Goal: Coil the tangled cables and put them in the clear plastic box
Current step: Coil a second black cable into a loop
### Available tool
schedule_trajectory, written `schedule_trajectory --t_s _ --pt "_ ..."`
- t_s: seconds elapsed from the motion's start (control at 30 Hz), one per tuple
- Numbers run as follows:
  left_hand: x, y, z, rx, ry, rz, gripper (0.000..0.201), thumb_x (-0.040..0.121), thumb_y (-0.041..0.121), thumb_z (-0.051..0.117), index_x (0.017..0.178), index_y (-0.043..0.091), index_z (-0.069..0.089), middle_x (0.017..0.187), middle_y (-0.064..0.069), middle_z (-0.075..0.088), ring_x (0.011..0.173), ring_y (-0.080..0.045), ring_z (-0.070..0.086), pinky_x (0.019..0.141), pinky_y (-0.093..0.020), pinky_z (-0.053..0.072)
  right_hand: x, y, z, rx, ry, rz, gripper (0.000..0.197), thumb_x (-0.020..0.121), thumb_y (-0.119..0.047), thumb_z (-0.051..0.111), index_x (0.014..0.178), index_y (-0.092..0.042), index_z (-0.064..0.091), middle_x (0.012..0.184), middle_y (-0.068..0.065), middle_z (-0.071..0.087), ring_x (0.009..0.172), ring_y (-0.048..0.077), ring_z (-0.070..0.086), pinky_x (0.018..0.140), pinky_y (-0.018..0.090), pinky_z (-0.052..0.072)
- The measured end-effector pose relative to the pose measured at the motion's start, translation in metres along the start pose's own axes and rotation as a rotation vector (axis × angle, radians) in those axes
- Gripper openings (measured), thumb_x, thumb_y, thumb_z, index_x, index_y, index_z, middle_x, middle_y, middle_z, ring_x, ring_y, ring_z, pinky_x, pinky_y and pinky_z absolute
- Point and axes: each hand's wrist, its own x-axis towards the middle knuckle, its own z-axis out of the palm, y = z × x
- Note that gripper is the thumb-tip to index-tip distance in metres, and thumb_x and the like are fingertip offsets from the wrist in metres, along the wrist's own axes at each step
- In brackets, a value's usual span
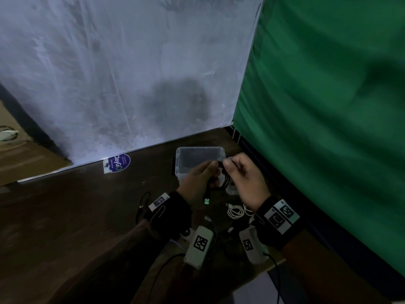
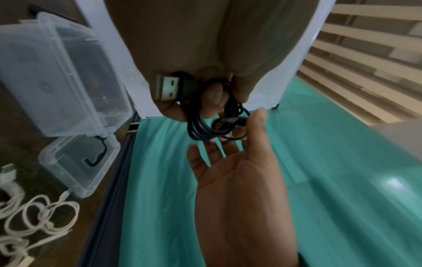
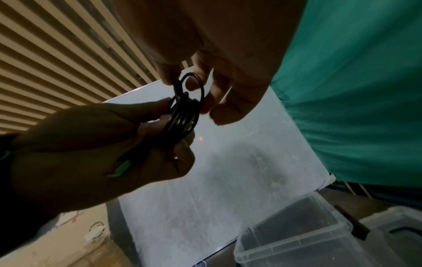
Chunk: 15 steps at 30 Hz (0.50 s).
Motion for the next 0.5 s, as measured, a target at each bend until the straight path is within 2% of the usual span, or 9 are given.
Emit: schedule_trajectory --t_s 0.07,0.13,0.2,0.23,0.33,0.43,0.5 --pt "0.001 0.000 0.002 0.008 0.004 0.016 0.030 0.100 0.026 0.044 0.113 0.003 0.058 0.091 -0.012 0.053 0.081 -0.022 0.052 0.083 -0.038 0.047 0.003 -0.003 -0.002 -0.026 0.023 -0.033 0.029 0.096 -0.034 0.058 0.076 -0.016 0.048 0.069 0.003 0.048 0.066 0.009 0.048 0.066 0.039 0.046" --pt "0.000 0.000 0.003 -0.028 -0.046 0.009 0.033 0.096 0.025 0.052 0.118 0.001 0.055 0.095 -0.014 0.053 0.086 -0.027 0.051 0.084 -0.040 0.046 0.006 -0.007 -0.004 -0.010 0.033 -0.055 0.030 0.097 -0.026 0.059 0.074 -0.014 0.045 0.066 -0.006 0.043 0.062 0.005 0.042 0.064 0.033 0.041" --pt "-0.003 0.004 0.003 0.071 -0.089 0.030 0.033 0.093 0.019 0.060 0.124 0.008 0.056 0.096 -0.003 0.062 0.084 -0.014 0.059 0.078 -0.028 0.049 0.009 -0.008 -0.007 -0.010 0.039 -0.101 0.029 0.096 -0.022 0.061 0.074 -0.010 0.046 0.067 -0.003 0.041 0.062 0.007 0.041 0.063 0.031 0.039" --pt "-0.002 0.004 0.002 0.167 -0.099 0.051 0.035 0.092 0.015 0.061 0.125 0.012 0.055 0.099 0.001 0.065 0.086 -0.009 0.063 0.077 -0.023 0.051 0.010 -0.007 -0.008 -0.022 0.044 -0.116 0.028 0.094 -0.020 0.063 0.073 -0.010 0.047 0.067 0.000 0.042 0.063 0.007 0.041 0.063 0.030 0.040" --pt "0.000 0.005 -0.001 0.358 -0.074 0.134 0.033 0.091 0.014 0.063 0.123 0.013 0.058 0.106 0.001 0.068 0.094 -0.006 0.065 0.077 -0.019 0.052 0.010 -0.006 -0.009 -0.102 0.099 -0.175 0.025 0.088 -0.022 0.071 0.071 -0.017 0.053 0.065 0.003 0.048 0.061 0.010 0.048 0.060 0.031 0.045" --pt "0.000 0.006 -0.001 0.386 -0.022 0.162 0.020 0.093 0.015 0.061 0.113 0.013 0.063 0.097 0.003 0.068 0.080 0.005 0.064 0.068 -0.012 0.049 0.009 -0.006 -0.011 -0.209 0.152 -0.307 0.020 0.087 -0.030 0.071 0.073 -0.020 0.061 0.066 -0.007 0.056 0.064 0.012 0.056 0.061 0.033 0.050" --pt "-0.001 0.005 -0.002 0.419 0.004 0.174 0.012 0.093 0.019 0.061 0.105 0.016 0.064 0.088 0.006 0.067 0.071 0.005 0.063 0.062 -0.011 0.047 0.007 -0.006 -0.014 -0.157 0.135 -0.282 0.021 0.092 -0.032 0.065 0.076 -0.018 0.066 0.068 -0.006 0.062 0.066 0.013 0.061 0.063 0.036 0.052"
